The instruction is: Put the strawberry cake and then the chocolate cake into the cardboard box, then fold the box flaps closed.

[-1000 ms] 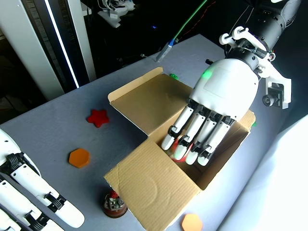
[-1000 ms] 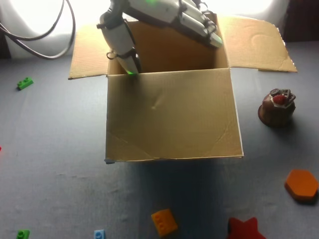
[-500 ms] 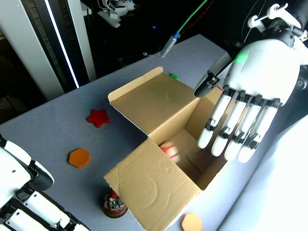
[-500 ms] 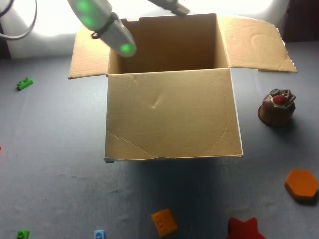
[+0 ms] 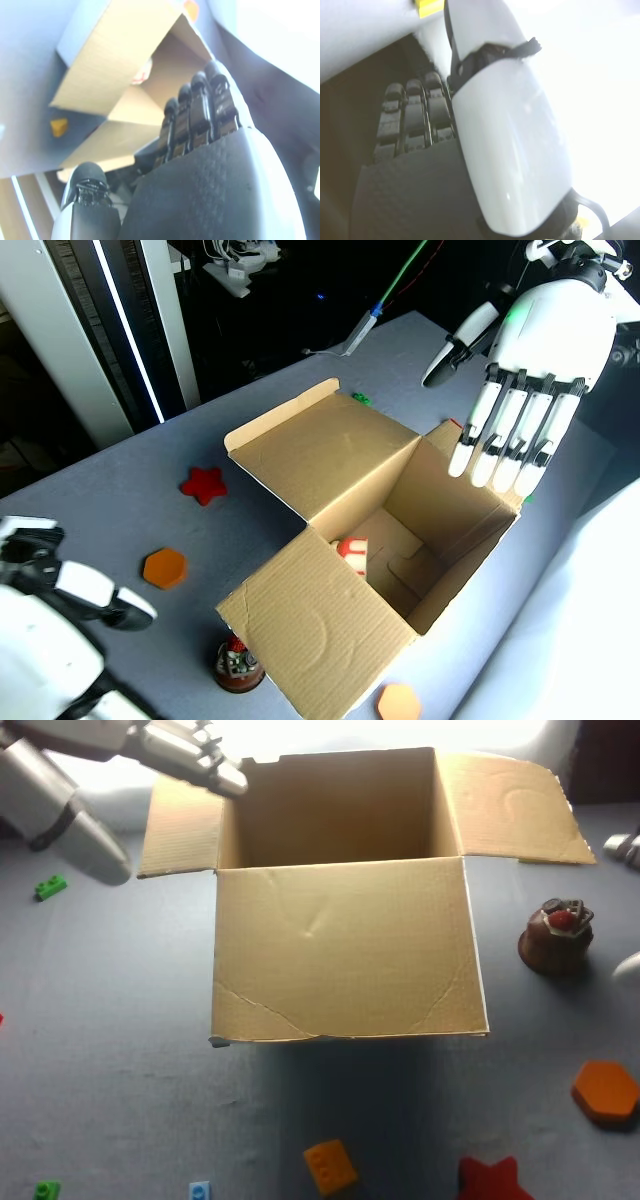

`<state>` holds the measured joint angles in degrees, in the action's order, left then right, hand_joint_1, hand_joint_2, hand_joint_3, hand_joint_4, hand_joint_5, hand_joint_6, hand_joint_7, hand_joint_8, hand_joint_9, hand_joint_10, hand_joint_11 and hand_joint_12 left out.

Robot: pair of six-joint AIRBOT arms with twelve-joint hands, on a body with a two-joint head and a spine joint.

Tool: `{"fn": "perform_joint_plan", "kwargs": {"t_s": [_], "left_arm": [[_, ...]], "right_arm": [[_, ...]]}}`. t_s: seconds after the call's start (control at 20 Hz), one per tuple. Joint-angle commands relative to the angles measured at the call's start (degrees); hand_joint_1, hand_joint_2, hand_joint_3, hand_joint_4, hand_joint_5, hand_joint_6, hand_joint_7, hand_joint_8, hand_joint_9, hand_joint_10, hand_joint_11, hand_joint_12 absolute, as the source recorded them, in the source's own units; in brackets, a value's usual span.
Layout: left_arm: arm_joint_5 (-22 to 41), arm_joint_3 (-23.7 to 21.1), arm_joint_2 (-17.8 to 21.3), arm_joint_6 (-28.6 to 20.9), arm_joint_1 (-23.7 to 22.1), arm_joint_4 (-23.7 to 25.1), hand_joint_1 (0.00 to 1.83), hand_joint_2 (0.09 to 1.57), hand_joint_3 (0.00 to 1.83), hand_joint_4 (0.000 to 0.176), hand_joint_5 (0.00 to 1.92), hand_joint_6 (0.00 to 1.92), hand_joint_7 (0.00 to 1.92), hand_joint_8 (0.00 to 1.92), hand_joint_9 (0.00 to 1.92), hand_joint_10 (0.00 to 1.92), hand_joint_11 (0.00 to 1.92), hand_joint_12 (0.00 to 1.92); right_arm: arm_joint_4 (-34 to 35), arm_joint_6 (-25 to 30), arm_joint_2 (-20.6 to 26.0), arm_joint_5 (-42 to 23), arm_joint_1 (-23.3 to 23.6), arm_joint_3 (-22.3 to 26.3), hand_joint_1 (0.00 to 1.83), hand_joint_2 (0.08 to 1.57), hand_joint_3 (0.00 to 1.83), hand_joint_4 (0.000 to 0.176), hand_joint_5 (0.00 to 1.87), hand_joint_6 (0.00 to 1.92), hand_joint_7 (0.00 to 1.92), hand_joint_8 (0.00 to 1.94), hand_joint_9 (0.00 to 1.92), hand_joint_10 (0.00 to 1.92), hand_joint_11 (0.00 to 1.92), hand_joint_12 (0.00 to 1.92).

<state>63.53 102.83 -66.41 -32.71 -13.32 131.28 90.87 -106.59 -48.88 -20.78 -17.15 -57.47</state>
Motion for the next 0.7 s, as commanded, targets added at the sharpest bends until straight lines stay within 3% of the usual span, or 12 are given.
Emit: {"fn": "perform_joint_plan", "kwargs": {"t_s": [0.0, 0.05, 0.2, 0.3, 0.65], "left_arm": [[-1.55, -0.27, 1.24, -0.01, -0.13, -3.72, 0.0, 1.08, 0.0, 0.0, 0.09, 0.0, 0.09, 0.0, 0.1, 0.0, 0.0, 0.45], [-1.59, -0.96, 2.44, -0.04, 0.56, -3.79, 0.0, 1.08, 0.0, 0.014, 0.07, 0.0, 0.09, 0.0, 0.1, 0.0, 0.0, 0.45], [-2.3, -2.98, 5.76, -0.02, 2.91, -5.06, 0.0, 1.08, 0.0, 0.024, 0.06, 0.0, 0.1, 0.0, 0.1, 0.0, 0.0, 0.45], [-3.17, -4.22, 7.98, 0.08, 5.35, -6.59, 0.0, 1.08, 0.0, 0.038, 0.06, 0.0, 0.11, 0.0, 0.11, 0.01, 0.0, 0.41], [-4.13, -4.54, 12.47, 0.79, 12.18, -13.51, 0.0, 1.11, 0.01, 0.032, 0.08, 0.0, 0.12, 0.0, 0.13, 0.0, 0.0, 0.48]], "right_arm": [[-1.31, 0.13, -0.06, -3.29, -0.21, -1.23, 1.17, 0.97, 0.0, 0.012, 0.0, 0.0, 0.05, 0.0, 0.0, 0.0, 0.0, 0.0], [-1.31, 0.03, -1.36, -3.28, -0.68, -2.26, 1.2, 0.95, 0.0, 0.015, 0.0, 0.0, 0.06, 0.01, 0.0, 0.0, 0.0, 0.0], [-1.32, 0.01, -4.9, -3.27, -1.39, -5.28, 1.25, 0.96, 0.0, 0.0, 0.0, 0.0, 0.07, 0.01, 0.0, 0.0, 0.0, 0.0], [-1.32, 0.03, -6.95, -3.71, -1.43, -7.01, 1.24, 0.97, 0.0, 0.0, 0.0, 0.0, 0.03, 0.0, 0.0, 0.0, 0.0, 0.0], [-6.03, 1.11, -11.7, -5.03, -1.22, -10.24, 1.25, 0.97, 0.0, 0.0, 0.0, 0.0, 0.03, 0.0, 0.01, 0.0, 0.0, 0.0]]}}
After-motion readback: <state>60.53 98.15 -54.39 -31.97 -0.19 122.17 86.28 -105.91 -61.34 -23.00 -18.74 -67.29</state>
